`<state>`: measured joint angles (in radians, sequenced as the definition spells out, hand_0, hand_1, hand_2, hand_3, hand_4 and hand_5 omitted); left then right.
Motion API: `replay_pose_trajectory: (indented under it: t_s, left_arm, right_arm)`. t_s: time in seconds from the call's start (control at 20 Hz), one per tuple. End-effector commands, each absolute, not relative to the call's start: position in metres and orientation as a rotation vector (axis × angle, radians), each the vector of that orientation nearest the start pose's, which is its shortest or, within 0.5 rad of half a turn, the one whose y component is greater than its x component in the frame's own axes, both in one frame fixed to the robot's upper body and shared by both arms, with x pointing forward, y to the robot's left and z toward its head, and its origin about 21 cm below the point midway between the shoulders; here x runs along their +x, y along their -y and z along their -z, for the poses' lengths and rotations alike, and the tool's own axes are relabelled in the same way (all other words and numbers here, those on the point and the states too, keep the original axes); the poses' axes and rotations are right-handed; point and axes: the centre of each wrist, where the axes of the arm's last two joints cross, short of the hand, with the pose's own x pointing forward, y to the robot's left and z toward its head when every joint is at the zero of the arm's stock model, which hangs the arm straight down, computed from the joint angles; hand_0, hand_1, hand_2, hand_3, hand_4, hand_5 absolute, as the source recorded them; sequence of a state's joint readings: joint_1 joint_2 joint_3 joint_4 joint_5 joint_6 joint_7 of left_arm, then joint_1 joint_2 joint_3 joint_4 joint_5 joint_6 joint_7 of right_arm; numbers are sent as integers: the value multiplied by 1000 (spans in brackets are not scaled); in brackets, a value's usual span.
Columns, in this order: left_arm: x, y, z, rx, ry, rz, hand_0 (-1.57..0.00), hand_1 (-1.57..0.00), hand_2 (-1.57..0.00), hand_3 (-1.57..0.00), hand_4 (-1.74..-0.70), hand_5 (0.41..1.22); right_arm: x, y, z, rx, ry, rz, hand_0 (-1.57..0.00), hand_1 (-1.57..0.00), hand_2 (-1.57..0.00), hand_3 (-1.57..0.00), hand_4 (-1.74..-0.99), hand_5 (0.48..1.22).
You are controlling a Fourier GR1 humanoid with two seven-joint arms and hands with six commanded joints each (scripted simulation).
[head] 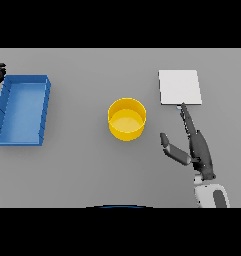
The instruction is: Pick up the red beaker and tilt it to pour out 1 green nut into yellow bowl. Pick up the yellow bowl and place it on the metallic measuring scale.
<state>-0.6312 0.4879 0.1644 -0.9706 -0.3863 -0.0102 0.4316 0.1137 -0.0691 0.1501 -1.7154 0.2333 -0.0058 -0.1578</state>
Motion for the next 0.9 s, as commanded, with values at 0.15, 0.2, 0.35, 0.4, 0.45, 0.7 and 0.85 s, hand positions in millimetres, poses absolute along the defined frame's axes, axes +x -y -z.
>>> replay_pose_trajectory:
  t_s: [0.15, 0.2, 0.35, 0.4, 0.45, 0.7, 0.85]
  left_arm:
    - [373, -350, -94, 752, 1087, 246, -1571, -1571, -1571, -1571, -1741, 984]
    - [370, -351, -95, 751, 1080, 237, -1571, -1571, -1571, -1571, -1741, 925]
    - [364, -349, -103, 698, 1086, 301, -1469, -1344, -1276, -1318, -1369, 774]
    - [360, -351, -104, 660, 1088, 330, -1175, -1075, -1021, -1055, -1232, 737]
    - [359, -351, -108, 606, 1096, 348, -940, -860, -817, -843, -1126, 705]
    - [355, -354, -109, 593, 1008, 471, -307, -281, -267, -276, -843, 632]
    - [357, -352, -106, 648, 986, 497, -157, -143, -136, -141, -801, 627]
  right_arm:
    - [223, 216, -11, -118, 1754, -320, 1, 1, 1, 1, -1161, 671]
    - [224, 215, -11, -124, 1754, -314, 1, 1, 1, 1, -1157, 671]
    - [223, 215, -12, -110, 1754, -304, 1, 1, 1, 1, -1153, 670]
    - [222, 214, -12, -105, 1755, -310, 1, 1, 1, 1, -1151, 670]
    - [222, 216, -12, -111, 1749, -311, 1, 1, 1, 1, -1149, 670]
    - [222, 215, -9, -109, 1755, -312, 1, 1, 1, 1, -1155, 670]
    - [223, 215, -10, -145, 1753, -328, 1, 1, 1, 1, -1158, 665]
